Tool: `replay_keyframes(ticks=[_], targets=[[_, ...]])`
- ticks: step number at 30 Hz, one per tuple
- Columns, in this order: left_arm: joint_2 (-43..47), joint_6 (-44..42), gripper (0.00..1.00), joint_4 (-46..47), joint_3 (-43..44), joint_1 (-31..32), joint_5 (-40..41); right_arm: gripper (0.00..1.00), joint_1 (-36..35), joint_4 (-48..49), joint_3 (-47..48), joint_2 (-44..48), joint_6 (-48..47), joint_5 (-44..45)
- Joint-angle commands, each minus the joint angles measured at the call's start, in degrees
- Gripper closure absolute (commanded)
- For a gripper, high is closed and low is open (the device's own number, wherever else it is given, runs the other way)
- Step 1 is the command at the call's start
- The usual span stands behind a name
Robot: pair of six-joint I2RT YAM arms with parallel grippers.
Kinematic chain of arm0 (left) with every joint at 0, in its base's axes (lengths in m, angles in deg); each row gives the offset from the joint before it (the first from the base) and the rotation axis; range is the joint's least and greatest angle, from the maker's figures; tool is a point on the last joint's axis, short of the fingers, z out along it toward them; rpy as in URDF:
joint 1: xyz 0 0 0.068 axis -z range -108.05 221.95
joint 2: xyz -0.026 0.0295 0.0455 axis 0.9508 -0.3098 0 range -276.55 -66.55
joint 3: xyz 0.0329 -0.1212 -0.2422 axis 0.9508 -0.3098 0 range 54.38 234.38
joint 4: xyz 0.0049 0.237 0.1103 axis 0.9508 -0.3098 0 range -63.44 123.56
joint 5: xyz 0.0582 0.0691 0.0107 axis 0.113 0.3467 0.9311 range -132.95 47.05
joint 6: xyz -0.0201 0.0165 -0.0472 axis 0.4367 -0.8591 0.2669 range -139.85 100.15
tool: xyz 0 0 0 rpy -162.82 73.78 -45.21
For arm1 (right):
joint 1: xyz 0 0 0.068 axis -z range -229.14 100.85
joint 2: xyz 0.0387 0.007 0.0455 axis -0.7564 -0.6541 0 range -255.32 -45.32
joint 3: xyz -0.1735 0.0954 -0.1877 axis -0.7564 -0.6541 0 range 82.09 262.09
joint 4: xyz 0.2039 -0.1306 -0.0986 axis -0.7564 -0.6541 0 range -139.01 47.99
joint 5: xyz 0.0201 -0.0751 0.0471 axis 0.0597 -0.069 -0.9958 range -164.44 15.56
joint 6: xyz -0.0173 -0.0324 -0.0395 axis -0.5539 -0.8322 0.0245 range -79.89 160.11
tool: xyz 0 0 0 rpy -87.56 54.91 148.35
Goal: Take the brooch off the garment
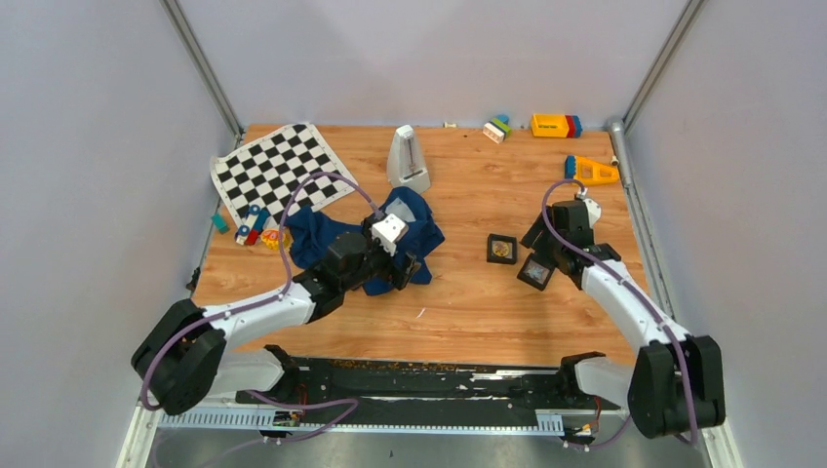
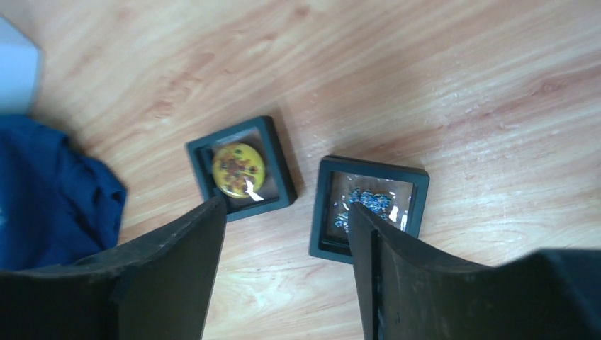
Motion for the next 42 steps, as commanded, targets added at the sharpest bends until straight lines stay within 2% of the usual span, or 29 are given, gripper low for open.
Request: replay_keyframes(ticks=[1,4,5,7,9,12,16,19,22,25,27,29,31,32,36,38,39,40,42], targets=[[6.98,0.88,0.0,-3.92,0.83,-0.42,6.98,0.28,0.24,0.1,1.15,7.81,-4.41,0.88],[13.05,2.04,0.0,-7.44,0.72,-4.0,9.18,0.03,0.39,1.02,-0.59,12.56,-6.32,2.15],[14.21,3.23,0.0,-8.68,0.9,-5.5,8.86,0.0,0.82,2.97,-1.67,14.6,-7.46,1.79],[17.61,4.8,0.0,-12.61,1.68,-9.83,9.1,0.0,1.56,5.88,-4.49,19.16,-9.14,2.05],[20.65,5.76,0.0,-16.04,2.22,-14.49,13.38,0.0,2.93,11.12,-7.27,23.84,-10.42,3.68],[24.49,8.07,0.0,-18.98,1.26,-20.69,16.69,0.0,3.34,24.02,-14.25,28.08,-15.47,7.84],[27.33,7.15,0.0,-19.08,-1.31,-30.23,21.45,0.0,4.18,38.3,-23.07,29.4,-21.29,1.74],[26.89,5.46,0.0,-12.72,-4.88,-35.07,20.76,0.0,4.34,41.57,-24.42,25.47,-24.61,2.39],[24.67,2.99,0.01,-4.1,-9.17,-36.03,22.2,0.0,4.83,45.07,-25.41,20.62,-25.36,3.01],[19.23,1.62,0.03,12.36,-15.97,-36.75,22.04,0.0,4.91,49.93,-26.17,15.9,-27.84,3.63],[15.65,0.18,0.04,19.71,-18.16,-37.15,20.8,0.01,4.87,52.84,-26.44,12.45,-29.08,4.27],[14.78,-2.2,0.05,20.38,-17.82,-37.17,18.69,0.02,4.94,60.33,-28.84,9.08,-29.73,4.38],[12.23,-4.48,0.04,28.41,-19.85,-37.37,19.3,0.02,5.41,70.88,-31.19,5.36,-30.12,4.58],[11.2,-4.86,0.03,30.48,-20.19,-38.1,19.28,0.03,5.43,71.63,-30.69,3.52,-31.01,4.37],[-1.46,-4.18,0.06,40.82,-19.11,-40.55,12.99,0.07,5.33,69.21,-27.05,0.16,-33.55,3.86],[-10.66,-5.08,0.07,52.23,-19.57,-40.58,11.72,0.05,5.41,71.55,-27.44,-0.59,-34.57,4.77],[-10.48,-4.99,0.06,51.35,-19.39,-40.57,11.71,0.04,5.44,72.89,-27.7,-1.51,-34.71,5.35],[-7.77,-4.58,0.05,44.23,-17.59,-40.63,12.67,0.04,5.81,76.45,-28.59,-3.35,-34.87,5.93],[-7.02,-3.71,0.03,37.9,-14.98,-40.58,13.78,0.06,6.76,85.62,-29.34,-9.5,-35.73,6.12]])
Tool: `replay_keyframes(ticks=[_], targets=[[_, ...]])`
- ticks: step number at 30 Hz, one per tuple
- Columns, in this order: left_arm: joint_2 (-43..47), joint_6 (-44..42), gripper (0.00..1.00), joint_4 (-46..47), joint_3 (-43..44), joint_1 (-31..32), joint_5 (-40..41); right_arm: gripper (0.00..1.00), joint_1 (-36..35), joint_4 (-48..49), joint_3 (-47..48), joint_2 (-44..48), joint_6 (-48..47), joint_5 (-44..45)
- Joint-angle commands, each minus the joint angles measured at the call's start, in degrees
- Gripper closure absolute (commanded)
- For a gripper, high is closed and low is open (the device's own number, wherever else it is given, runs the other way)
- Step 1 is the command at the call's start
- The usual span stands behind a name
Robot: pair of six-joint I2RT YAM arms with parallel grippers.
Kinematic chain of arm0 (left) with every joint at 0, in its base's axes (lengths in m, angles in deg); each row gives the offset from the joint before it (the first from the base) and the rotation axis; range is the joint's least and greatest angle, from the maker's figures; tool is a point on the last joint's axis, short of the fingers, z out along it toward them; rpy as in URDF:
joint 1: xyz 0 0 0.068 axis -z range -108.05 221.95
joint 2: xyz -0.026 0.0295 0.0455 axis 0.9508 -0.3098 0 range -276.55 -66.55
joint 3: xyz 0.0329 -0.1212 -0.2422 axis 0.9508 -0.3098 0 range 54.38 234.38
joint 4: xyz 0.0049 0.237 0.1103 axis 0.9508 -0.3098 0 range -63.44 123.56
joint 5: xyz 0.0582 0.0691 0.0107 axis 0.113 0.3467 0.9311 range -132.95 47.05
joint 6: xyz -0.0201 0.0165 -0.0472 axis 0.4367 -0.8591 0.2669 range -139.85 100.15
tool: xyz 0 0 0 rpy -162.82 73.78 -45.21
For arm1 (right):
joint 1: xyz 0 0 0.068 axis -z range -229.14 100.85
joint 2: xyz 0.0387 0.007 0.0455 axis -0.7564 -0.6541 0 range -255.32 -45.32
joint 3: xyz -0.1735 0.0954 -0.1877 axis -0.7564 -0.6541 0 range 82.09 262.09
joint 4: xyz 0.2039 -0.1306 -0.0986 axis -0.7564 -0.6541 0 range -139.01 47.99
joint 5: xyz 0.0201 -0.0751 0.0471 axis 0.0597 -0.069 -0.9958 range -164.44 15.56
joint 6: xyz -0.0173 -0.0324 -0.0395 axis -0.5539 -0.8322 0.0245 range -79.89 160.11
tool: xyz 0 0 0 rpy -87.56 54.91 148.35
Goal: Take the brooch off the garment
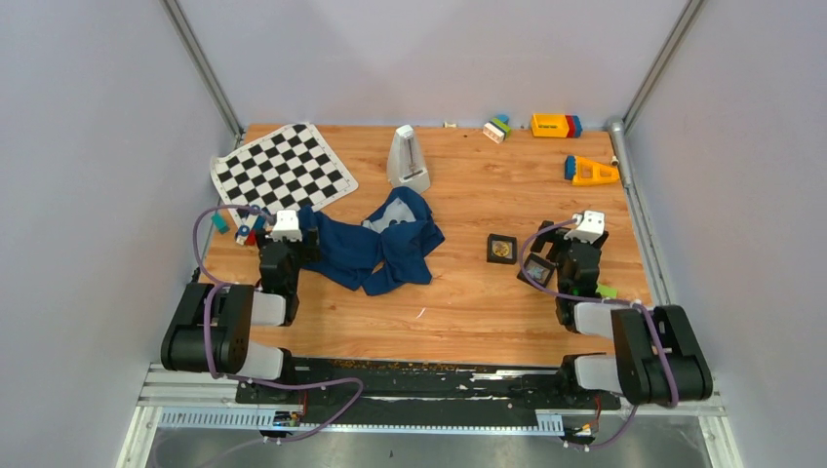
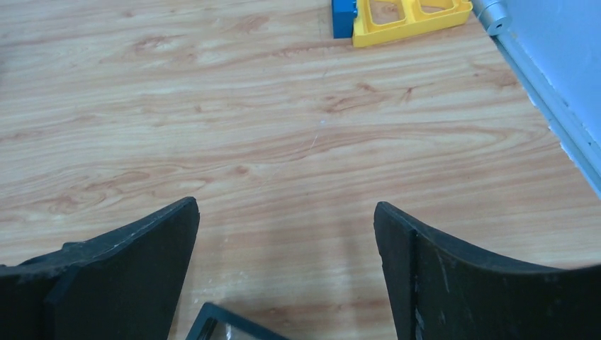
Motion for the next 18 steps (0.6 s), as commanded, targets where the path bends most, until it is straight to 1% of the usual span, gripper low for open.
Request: replay_keyframes(ticks=[1,2,3,4,5,6,7,8,9,12,15,18], targets=[[1.22,-0.78,0.01,2.89,4.88,-0.31,-0.09,0.06,1.79,18.9,0.24,-8.39,-3.15,1.54],[-0.38,-1.15,0.01,3.67,5.6,-0.31,-0.02,0.05,2.27,15.36,0.78,-7.18,-1.99,0.89],[0.21,-1.08,0.0,1.68,6.16,-0.31,-0.07,0.05,3.38,11.37,1.43,-5.83,-0.13,-0.19],[1.56,-0.95,0.0,-2.81,7.31,-0.31,-0.17,0.06,5.08,11.32,0.82,-5.98,2.02,-1.72],[1.45,-0.86,0.0,-2.84,7.28,-0.31,-0.14,0.07,6.55,16.8,-0.21,-8.27,2.19,-1.86],[0.31,-1.12,0.0,0.59,6.6,-0.31,-0.14,0.09,6.57,22.56,-1.23,-11.38,0.77,-1.9],[-0.05,-1.15,0.0,1.59,6.39,-0.31,-0.08,0.04,6.44,21.79,-0.92,-10.83,0.76,-1.94],[0.4,-0.93,0.0,0.31,6.73,-0.31,-0.11,0.01,6.49,17.03,0.51,-9.45,1.52,-2.05],[0.82,-0.92,0.0,-0.97,6.99,-0.31,-0.11,0.0,6.55,12.38,1.45,-7.98,2.45,-2.23],[0.14,-1.0,0.0,0.98,6.59,-0.35,-0.16,0.0,6.62,15.75,0.41,-8.85,1.53,-2.45],[0.63,-0.91,0.0,-0.53,6.9,-0.31,-0.09,0.0,6.54,14.05,0.68,-8.1,1.84,-2.61],[0.34,-0.91,0.0,0.27,6.7,-0.32,-0.11,0.0,6.54,14.03,0.7,-8.13,1.84,-2.53]])
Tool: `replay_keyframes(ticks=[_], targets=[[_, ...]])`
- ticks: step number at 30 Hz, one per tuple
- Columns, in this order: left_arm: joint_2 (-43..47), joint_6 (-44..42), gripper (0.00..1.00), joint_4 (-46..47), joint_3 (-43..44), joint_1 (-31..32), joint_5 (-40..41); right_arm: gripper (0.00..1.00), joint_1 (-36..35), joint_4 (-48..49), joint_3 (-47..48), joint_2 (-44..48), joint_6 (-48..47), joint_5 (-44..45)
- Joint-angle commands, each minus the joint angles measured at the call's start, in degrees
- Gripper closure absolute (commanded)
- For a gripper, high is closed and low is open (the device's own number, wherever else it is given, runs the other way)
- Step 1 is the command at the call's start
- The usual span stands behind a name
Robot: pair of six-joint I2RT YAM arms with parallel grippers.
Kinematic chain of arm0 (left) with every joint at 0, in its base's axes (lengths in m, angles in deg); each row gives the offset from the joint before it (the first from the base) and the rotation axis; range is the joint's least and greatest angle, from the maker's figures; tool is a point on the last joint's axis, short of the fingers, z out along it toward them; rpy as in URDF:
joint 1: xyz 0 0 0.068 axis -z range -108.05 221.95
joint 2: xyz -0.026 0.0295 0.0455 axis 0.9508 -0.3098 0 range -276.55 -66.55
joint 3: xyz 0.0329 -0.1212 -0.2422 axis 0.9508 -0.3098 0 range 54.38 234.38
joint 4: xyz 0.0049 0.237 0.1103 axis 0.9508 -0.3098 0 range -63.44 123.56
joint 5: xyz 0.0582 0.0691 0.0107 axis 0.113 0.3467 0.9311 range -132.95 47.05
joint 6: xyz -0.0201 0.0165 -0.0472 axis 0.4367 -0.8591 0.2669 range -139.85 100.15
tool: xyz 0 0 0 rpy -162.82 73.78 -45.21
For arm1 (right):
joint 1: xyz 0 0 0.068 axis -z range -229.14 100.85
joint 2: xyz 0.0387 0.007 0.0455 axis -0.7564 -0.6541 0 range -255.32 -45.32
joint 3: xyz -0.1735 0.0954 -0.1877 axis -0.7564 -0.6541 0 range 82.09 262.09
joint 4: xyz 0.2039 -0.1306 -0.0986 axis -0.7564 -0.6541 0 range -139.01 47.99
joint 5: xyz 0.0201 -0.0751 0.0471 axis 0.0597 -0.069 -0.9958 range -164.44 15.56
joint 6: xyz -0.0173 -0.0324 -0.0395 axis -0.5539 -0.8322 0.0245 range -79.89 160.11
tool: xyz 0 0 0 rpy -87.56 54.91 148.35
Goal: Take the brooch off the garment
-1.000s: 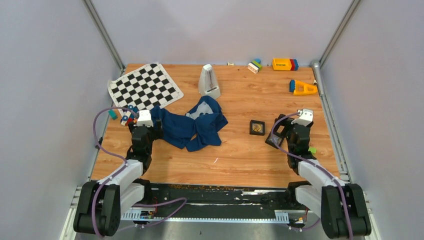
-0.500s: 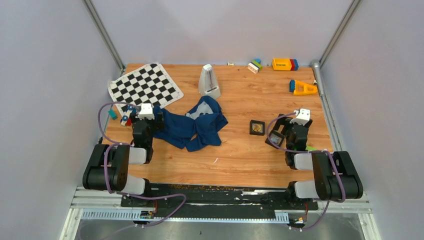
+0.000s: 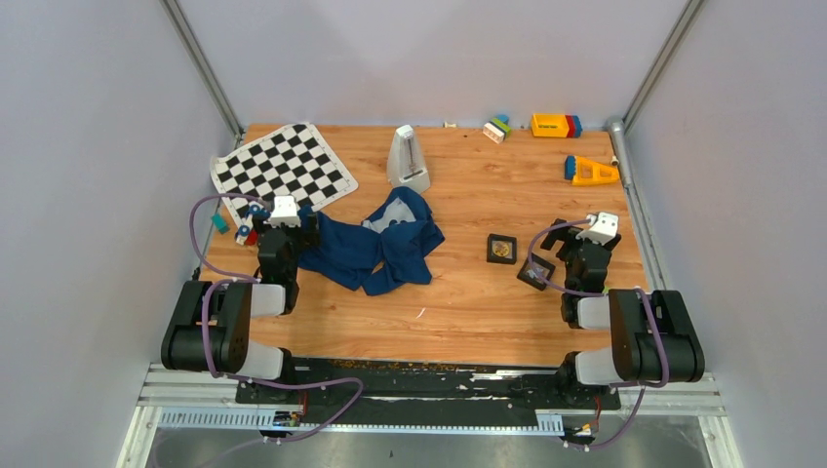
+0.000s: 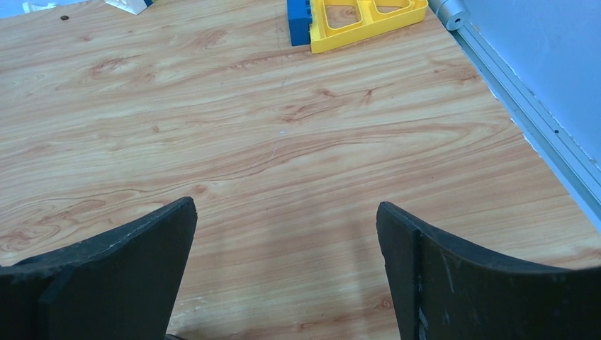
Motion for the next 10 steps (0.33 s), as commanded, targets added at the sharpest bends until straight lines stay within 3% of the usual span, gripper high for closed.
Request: replay_keyframes(ticks=[1,10], targets=[[0.23,-0.82,0.0,1.84,0.68,-0.24,0.17,0.0,0.1,1.72,0.88,1.16,0.88,-0.72],[0.18,-1.0,0.0,1.86,0.72,-0.24,-0.13,0.0,0.04,1.73,0.88,1.15,0.95,-0.72]])
